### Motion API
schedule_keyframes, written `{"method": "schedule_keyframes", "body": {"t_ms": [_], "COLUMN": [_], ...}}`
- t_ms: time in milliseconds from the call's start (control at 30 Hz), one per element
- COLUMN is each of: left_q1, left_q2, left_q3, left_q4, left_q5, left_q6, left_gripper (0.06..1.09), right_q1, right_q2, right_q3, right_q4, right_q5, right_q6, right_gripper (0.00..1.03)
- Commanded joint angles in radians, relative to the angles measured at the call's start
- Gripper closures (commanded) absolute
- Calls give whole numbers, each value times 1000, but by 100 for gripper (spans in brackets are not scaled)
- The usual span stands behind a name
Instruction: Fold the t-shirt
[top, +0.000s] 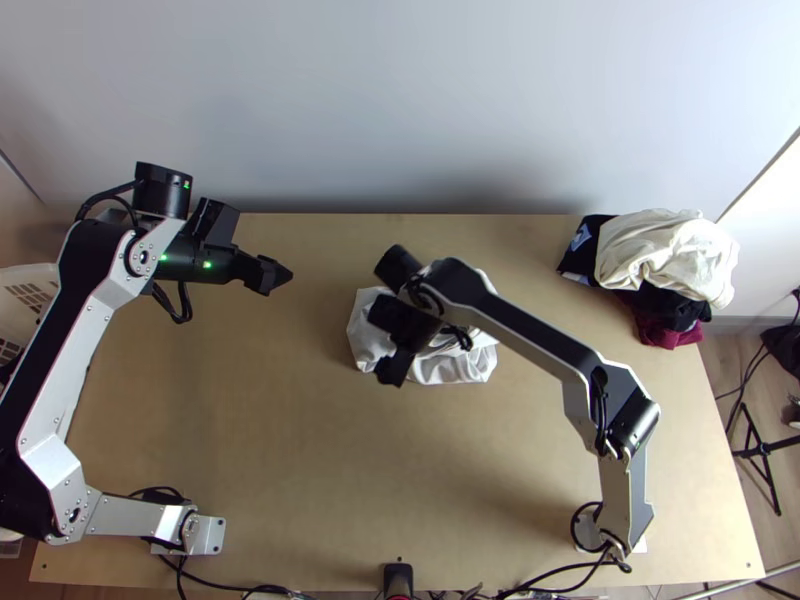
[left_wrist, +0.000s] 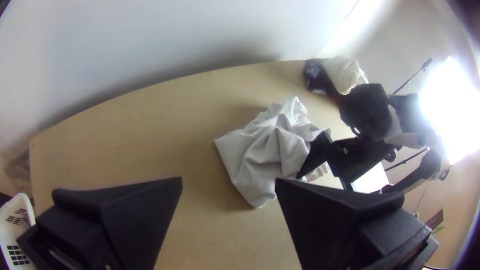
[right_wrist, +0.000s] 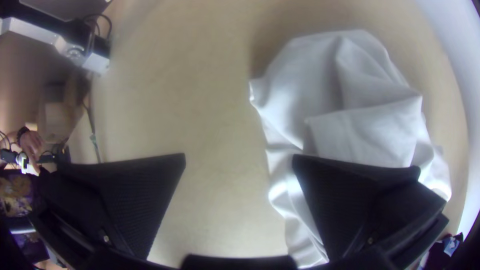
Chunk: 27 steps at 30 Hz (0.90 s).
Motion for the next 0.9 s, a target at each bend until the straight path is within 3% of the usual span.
{"method": "schedule_keyframes", "body": {"t_ms": [0,600,733,867], "left_q1": [19,11,13,14], "left_q2": [-16,-35,-39,-46], "left_q3": [-20,-66,-75,-86], "left_q4": [-1,1,1,2], "left_q5": [0,2,2,2], "left_q6": [15,19,19,19], "left_gripper": [18,18,18,18], "right_q1": [-120,-490,-494,-398], "right_q2": [6,82,48,-49], "right_q3": [-3,152,172,163], "right_q4": [0,18,17,3], "right_q5": [1,52,50,50], "right_q6": [-11,-17,-4,19], "right_gripper": [3,3,3,3]}}
